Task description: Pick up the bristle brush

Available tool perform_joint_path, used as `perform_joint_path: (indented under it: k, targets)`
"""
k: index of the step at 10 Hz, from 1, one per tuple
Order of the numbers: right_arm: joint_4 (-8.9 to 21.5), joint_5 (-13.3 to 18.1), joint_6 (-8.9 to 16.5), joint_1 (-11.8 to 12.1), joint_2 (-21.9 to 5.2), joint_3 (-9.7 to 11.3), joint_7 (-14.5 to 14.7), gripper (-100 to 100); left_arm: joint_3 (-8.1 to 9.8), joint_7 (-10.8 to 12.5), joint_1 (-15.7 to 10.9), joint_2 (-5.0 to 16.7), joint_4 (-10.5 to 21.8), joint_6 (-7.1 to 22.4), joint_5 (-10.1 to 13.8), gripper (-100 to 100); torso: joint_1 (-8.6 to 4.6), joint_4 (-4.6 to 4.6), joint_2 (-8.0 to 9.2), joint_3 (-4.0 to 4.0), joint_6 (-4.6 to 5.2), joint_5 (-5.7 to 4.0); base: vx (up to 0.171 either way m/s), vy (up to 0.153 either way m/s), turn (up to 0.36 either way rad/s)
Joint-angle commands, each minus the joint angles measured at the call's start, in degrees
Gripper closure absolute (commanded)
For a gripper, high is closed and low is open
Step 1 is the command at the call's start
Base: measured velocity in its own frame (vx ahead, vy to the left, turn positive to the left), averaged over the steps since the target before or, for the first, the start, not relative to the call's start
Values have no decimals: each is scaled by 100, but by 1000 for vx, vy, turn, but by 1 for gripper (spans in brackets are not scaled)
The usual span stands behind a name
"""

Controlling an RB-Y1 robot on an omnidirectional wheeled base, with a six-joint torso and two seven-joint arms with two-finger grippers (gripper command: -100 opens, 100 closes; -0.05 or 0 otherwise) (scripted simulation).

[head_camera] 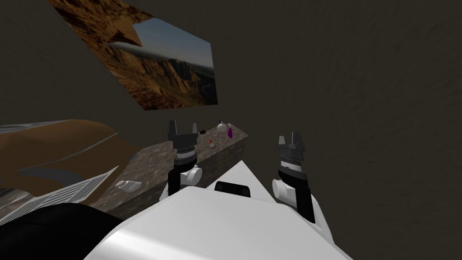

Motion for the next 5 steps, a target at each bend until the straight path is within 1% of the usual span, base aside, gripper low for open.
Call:
perform_joint_path:
  k: [1, 3, 5]
  targets:
    - [0, 0, 0, 0, 0, 0, 0, 0, 47, -27, 22, 190, -2, 94, -7, -100, 0, 0, 0, 0, 0, 0, -8, -8, -31]
    - [0, 0, 0, 0, 0, 0, 0, 0, 155, -89, 62, 498, 2, 318, -13, -100, -5, 1, 5, 3, 1, -1, -21, -25, -43]
    - [0, 0, 0, -1, 0, 0, 0, 0, 310, -178, 110, 847, 23, 660, -7, -100, -10, 2, 11, 6, 1, -3, -30, -36, -80]
